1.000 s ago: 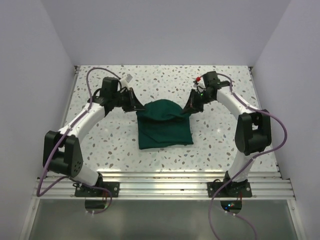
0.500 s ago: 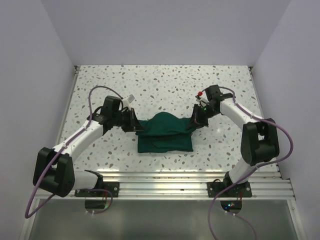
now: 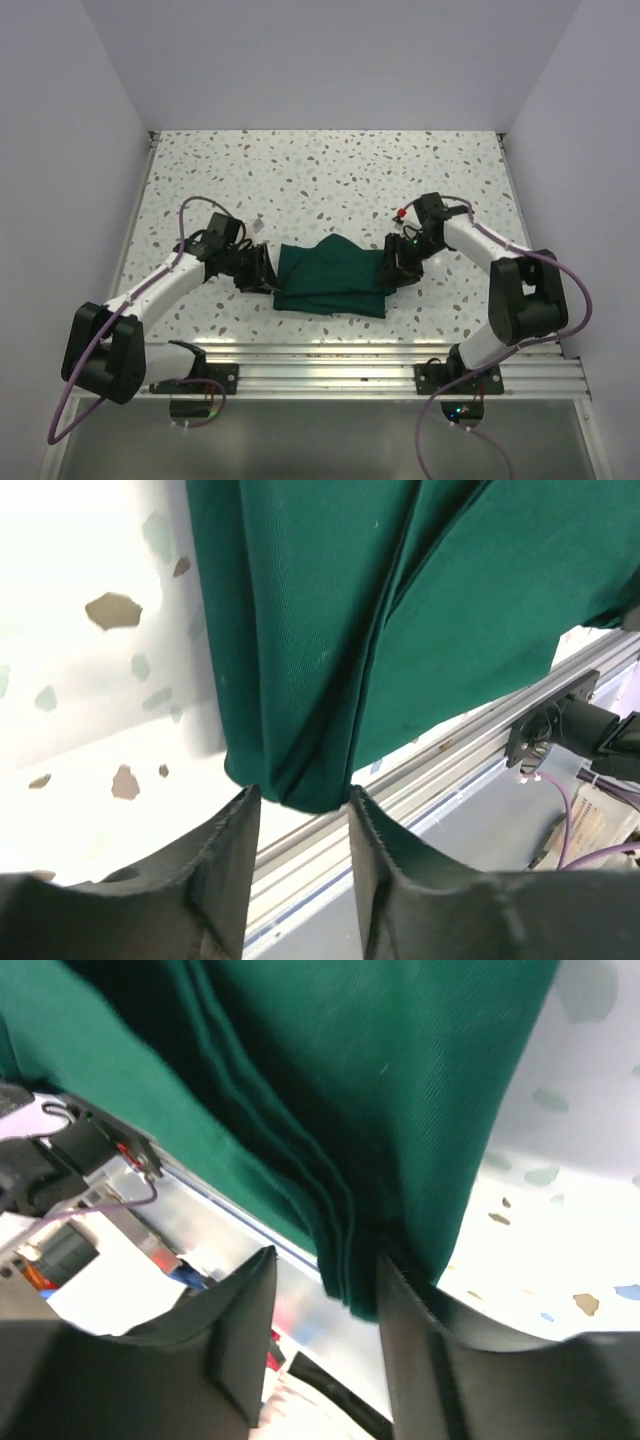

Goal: Prepare the surgical pack

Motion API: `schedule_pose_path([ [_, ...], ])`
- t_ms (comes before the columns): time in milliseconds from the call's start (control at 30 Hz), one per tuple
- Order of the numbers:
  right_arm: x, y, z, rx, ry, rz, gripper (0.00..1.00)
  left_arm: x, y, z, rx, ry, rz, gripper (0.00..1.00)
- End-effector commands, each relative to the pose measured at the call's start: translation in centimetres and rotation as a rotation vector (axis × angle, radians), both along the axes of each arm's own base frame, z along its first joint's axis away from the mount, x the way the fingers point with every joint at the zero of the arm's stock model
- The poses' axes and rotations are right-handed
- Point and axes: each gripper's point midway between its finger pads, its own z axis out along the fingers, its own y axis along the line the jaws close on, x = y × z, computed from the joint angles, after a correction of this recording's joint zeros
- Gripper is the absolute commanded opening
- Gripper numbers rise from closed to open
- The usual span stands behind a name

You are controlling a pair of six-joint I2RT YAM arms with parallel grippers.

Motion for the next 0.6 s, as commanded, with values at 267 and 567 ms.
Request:
schedule_pose_path([
  [267, 10.4, 2.0, 8.0, 0.053, -0.322, -0.039, 0.83, 7.3, -1.9, 8.8, -0.043, -0.301, -0.043, 0.56],
  [567, 14.4, 6.5, 4.0, 0.116, -0.324, 0.170, 0.84, 9.2, -2.9, 10.3, -0.065, -0.336, -0.078, 0.57],
])
